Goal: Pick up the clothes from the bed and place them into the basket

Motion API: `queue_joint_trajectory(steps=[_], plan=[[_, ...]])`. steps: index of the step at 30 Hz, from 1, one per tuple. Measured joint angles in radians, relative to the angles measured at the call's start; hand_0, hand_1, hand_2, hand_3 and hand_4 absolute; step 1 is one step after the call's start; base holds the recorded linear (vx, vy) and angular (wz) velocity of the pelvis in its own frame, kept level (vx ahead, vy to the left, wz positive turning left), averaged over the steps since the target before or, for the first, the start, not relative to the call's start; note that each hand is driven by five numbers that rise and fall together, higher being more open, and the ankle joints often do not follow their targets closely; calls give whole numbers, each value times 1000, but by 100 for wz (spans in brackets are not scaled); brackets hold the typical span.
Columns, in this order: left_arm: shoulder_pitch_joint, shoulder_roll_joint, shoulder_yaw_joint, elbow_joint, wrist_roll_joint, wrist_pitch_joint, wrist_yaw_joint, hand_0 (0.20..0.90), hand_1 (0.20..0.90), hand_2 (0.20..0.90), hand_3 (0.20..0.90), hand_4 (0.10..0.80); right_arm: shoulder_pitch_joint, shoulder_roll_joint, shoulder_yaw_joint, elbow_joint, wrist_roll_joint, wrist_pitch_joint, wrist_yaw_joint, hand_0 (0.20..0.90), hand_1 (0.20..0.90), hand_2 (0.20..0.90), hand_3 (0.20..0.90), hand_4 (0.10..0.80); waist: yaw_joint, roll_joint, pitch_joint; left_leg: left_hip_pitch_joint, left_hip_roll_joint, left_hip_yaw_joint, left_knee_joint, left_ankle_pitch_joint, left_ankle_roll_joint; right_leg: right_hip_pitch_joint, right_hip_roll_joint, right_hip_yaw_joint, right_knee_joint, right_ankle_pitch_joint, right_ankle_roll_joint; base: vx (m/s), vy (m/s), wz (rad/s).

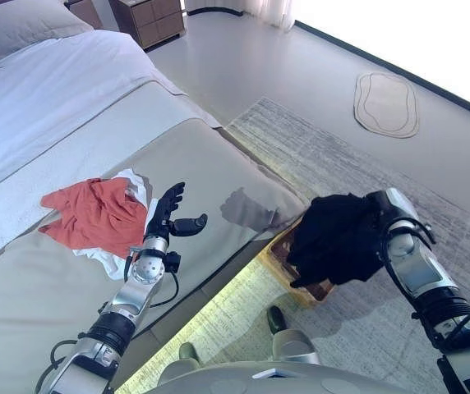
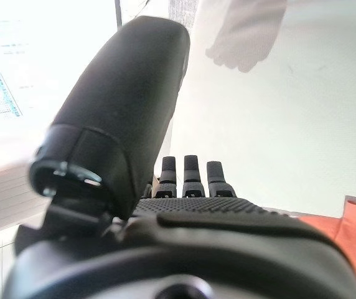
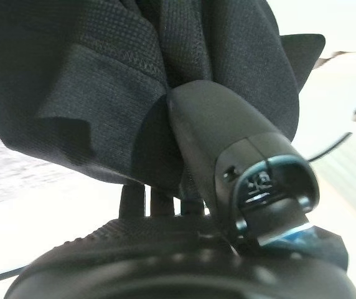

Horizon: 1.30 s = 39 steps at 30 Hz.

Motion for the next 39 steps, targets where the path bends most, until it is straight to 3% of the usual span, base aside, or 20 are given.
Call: queue_joint_trajectory(steps=[9,10,11,12,27,39], plan=[[0,2,-1,0,1,1,-4,900,900,900,900,800,-6,75,56,146,68,-16,-135,300,300,300,200,100,40,0,0,-4,1,-19,0,7,-3,6,-2,-18,0,0,-1,10,-24,5],[0,3,-1,0,0,1,-7,900,900,900,900,800,-9,86,56,157,72,-20,-144,324,324,324,227,127,44,1,0,-5,0,-20,0,7,-3,5,-2,-18,0,0,-1,8,-14,5],[0,3,-2,0,0,1,-9,900,900,900,900,800,-13,92,61,165,76,-25,-149,547,547,547,488,388,45,1,0,-6,0,-21,0,7,-3,6,-2,-20,0,0,-1,20,-18,4],[0,6,-6,0,0,1,-11,900,900,900,900,800,-18,100,64,172,89,-39,-156,900,900,900,900,800,47,2,-1,-6,0,-23,0,8,-3,6,-3,-22,0,0,-1,24,-19,4],[9,8,-18,0,0,1,-20,900,900,900,900,800,-21,109,65,173,87,-83,-204,900,900,900,900,800,47,37,-22,-8,0,-27,-1,9,-2,7,-4,-25,0,0,-1,2,-2,0],[32,8,-18,0,0,1,-18,900,900,900,900,800,-19,100,65,173,87,-74,-206,900,900,900,900,800,49,38,-22,-24,0,-53,0,17,-2,6,-6,-49,0,0,-1,3,-3,5]])
